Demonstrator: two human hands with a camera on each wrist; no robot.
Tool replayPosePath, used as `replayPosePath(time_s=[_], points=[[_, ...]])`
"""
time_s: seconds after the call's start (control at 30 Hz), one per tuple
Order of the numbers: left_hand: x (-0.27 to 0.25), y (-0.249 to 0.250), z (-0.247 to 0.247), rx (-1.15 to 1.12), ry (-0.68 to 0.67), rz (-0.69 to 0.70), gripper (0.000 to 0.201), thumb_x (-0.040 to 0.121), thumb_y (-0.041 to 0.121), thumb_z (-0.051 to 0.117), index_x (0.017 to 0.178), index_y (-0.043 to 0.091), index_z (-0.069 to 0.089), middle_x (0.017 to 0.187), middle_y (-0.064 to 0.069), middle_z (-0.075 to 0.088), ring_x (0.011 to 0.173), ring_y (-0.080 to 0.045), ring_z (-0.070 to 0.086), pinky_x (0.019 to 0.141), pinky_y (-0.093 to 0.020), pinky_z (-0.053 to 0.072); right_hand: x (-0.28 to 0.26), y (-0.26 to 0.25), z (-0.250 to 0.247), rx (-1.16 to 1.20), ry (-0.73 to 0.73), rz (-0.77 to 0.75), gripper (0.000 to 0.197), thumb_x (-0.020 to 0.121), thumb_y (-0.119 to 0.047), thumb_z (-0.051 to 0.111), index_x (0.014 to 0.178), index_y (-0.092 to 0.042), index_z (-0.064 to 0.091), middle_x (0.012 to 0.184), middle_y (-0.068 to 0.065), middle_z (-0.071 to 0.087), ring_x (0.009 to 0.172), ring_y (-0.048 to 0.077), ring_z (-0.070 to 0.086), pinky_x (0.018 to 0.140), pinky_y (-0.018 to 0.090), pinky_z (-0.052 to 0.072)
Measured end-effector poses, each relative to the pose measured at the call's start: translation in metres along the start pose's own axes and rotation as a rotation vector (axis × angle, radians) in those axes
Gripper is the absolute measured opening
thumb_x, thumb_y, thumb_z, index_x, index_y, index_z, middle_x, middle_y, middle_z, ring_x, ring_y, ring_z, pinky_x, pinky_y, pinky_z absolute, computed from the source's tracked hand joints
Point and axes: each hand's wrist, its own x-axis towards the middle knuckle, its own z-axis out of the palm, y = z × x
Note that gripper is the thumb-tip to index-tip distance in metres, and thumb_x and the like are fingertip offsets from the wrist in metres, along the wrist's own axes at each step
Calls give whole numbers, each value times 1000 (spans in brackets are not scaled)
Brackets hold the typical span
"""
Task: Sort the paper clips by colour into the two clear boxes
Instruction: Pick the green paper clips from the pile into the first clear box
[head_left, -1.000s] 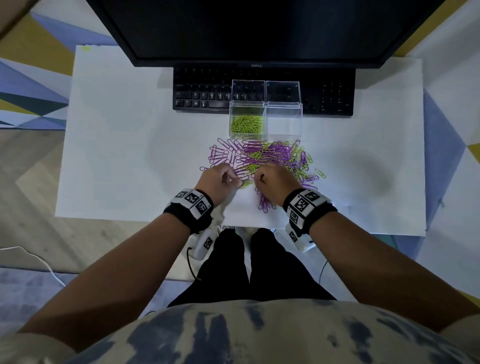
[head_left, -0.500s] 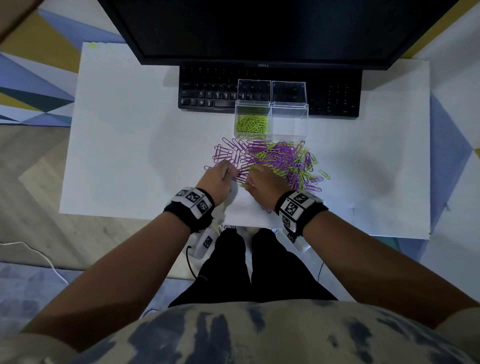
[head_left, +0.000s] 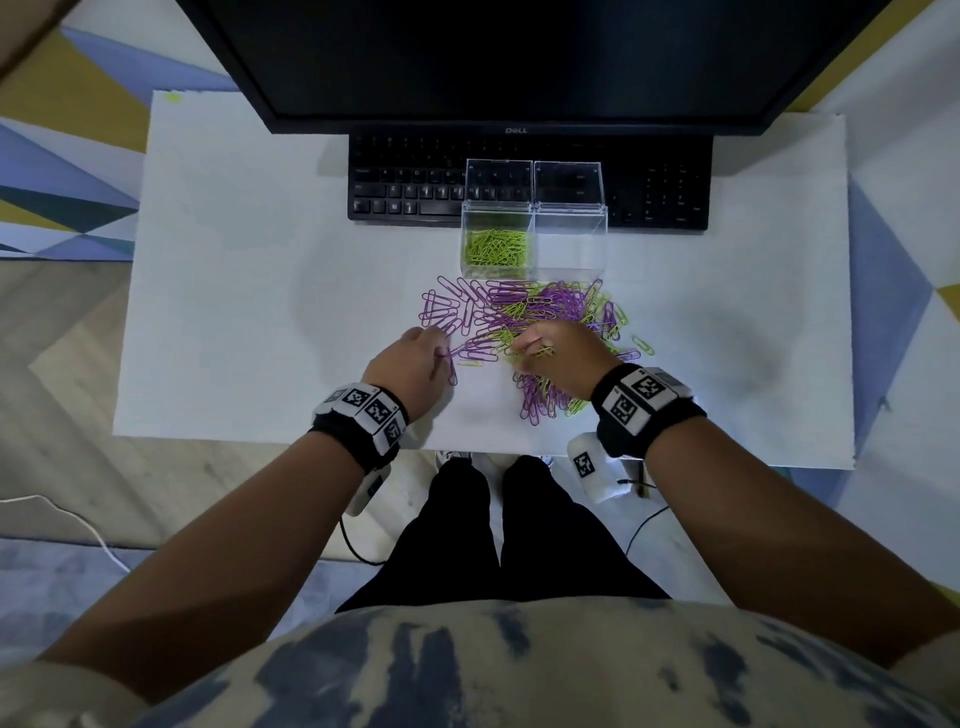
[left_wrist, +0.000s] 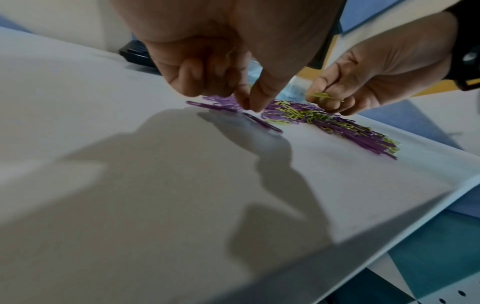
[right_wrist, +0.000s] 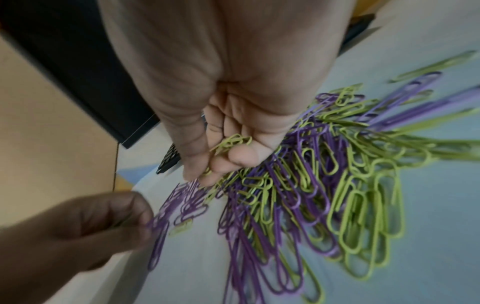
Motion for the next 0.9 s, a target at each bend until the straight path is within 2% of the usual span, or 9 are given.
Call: replayPosePath(time_s=[0.07, 0.13, 0.27, 0.33, 0.47, 0.63, 0.77, 0.83, 0.9], points=[[-4, -5, -3, -18, 46, -49, 14, 87, 22, 52, 100, 16, 50, 99, -1, 54, 80, -24, 56, 70, -33, 46, -3, 2, -7, 56, -12, 24, 28, 89, -16, 63, 117, -15, 64, 100, -3, 63, 85, 9, 60, 69, 13, 42], [-6, -4, -4, -26, 62, -71, 20, 84, 21, 55, 102, 16, 49, 99, 2, 51, 78, -22, 53, 69, -31, 44, -5, 2, -12, 183, -6, 64, 27, 92, -15, 55, 118, -20, 63, 91, -4, 63, 77, 10, 59, 70, 19, 49], [-5, 11, 5, 8, 18, 83, 13, 85, 20, 54, 98, 18, 54, 99, 0, 55, 79, -25, 58, 67, -32, 47, 1, -4, -13, 584, 42, 185, 18, 89, -2, 48, 97, -7, 64, 78, 4, 57, 70, 17, 53, 62, 27, 49], [-4, 18, 11, 36, -3, 125, 15, 89, 22, 53, 101, 15, 57, 104, -4, 57, 83, -27, 60, 69, -36, 51, 5, -10, -12, 647, 39, 191, 11, 89, -7, 49, 85, -6, 58, 74, 5, 53, 67, 17, 50, 58, 28, 46], [3, 23, 13, 61, -22, 65, 21, 95, 25, 46, 108, 11, 55, 113, -7, 54, 94, -29, 58, 75, -39, 48, 15, -15, -6, 151, 121, 88, 16, 85, -25, 62, 85, -9, 61, 82, -1, 59, 76, 14, 55, 69, 30, 46], [4, 27, 9, 214, -51, 162, 27, 98, 21, 38, 113, 2, 51, 115, -17, 53, 97, -35, 57, 74, -39, 41, 26, -6, 12, -315, 126, -119, 17, 83, -17, 67, 96, -9, 61, 95, 3, 56, 85, 18, 50, 71, 25, 34], [4, 24, 0, -99, 52, 69, 12, 93, 16, 43, 97, 9, 53, 101, -11, 57, 85, -27, 57, 72, -33, 43, 26, -1, 22, -388, 160, -180, 8, 85, -10, 63, 87, -3, 61, 97, 13, 56, 89, 27, 52, 74, 33, 41], [6, 23, -5, -282, 122, -60, 9, 94, 15, 45, 90, 11, 52, 82, -4, 59, 73, -19, 54, 68, -32, 42, 24, -1, 26, -433, 153, -190, 8, 86, -6, 56, 85, 1, 59, 96, 18, 55, 89, 31, 53, 75, 38, 44], [12, 18, -8, -460, 148, -225, 12, 94, 20, 49, 89, 10, 53, 76, -2, 60, 70, -18, 54, 64, -30, 40, 23, 1, 28, -421, 160, -199, 7, 84, -3, 53, 84, 2, 58, 95, 20, 54, 88, 33, 54, 76, 43, 46]])
